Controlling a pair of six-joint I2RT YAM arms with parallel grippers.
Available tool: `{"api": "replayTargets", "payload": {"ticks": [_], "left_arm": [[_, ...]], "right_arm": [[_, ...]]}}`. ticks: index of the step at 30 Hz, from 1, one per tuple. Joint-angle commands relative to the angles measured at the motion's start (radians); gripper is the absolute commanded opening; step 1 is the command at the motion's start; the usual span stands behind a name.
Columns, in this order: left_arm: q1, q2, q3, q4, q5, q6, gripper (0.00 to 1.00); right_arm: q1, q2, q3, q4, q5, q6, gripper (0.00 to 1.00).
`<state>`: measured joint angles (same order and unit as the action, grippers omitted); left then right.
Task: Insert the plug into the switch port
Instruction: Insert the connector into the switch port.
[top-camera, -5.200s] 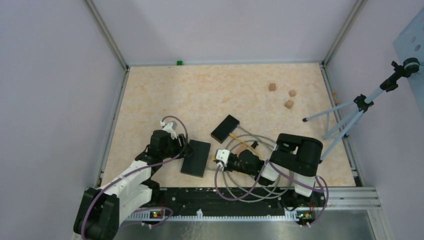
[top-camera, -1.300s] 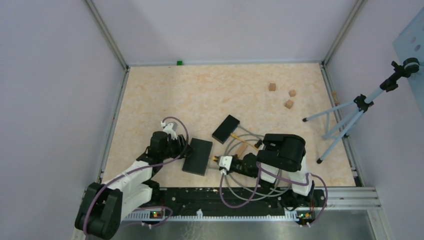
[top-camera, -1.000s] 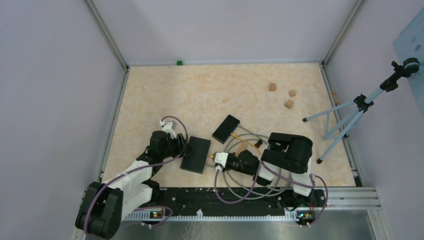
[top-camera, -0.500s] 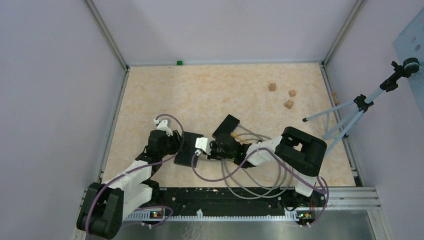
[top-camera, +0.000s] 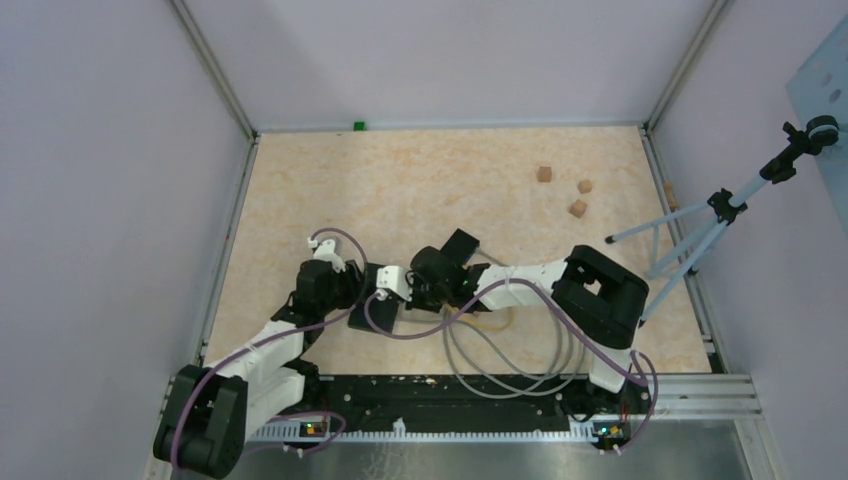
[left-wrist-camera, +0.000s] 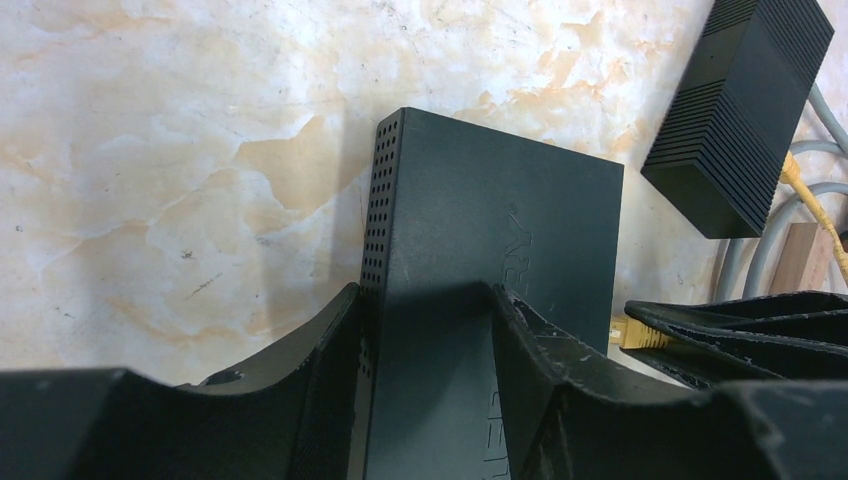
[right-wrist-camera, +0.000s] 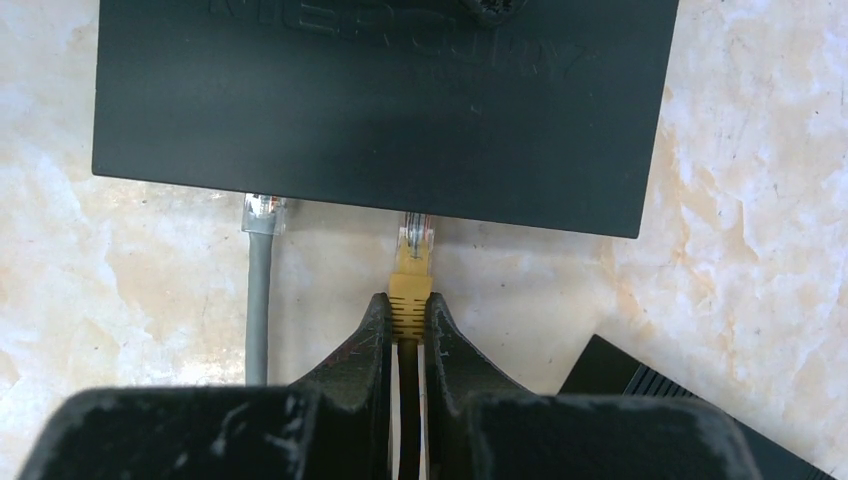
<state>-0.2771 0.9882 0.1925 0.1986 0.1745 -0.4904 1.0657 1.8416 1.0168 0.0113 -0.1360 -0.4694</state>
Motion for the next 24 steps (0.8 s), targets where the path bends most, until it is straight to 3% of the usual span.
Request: {"api": "replayTargets", "payload": {"ticks": [1,7,19,24], "left_arm": [[-0.06,0.0,-0.022,-0.05,0.359,-0.09,0.54],[-0.06,-0.025,-0.008,-0.069,0.341,-0.1,0.6],[-0.059,0.006,0.019,-0.079,0.333,-0.087,0.6],[-0.059,-0.014,0.036,-0.115,0.299,-0.08,0.62]], "right_arm": [[0.011,0.051,-0.095,0.022,-0.115,0.012,0.0],[0.011,0.009,-0.239,0.225,-0.098,0.047,0.0],[0.011,-0.041,-0.367,0.434,-0.113,0.077,0.0],[0.011,-0.064,-0.434,0.444,-0.103,0.072,0.0]]}}
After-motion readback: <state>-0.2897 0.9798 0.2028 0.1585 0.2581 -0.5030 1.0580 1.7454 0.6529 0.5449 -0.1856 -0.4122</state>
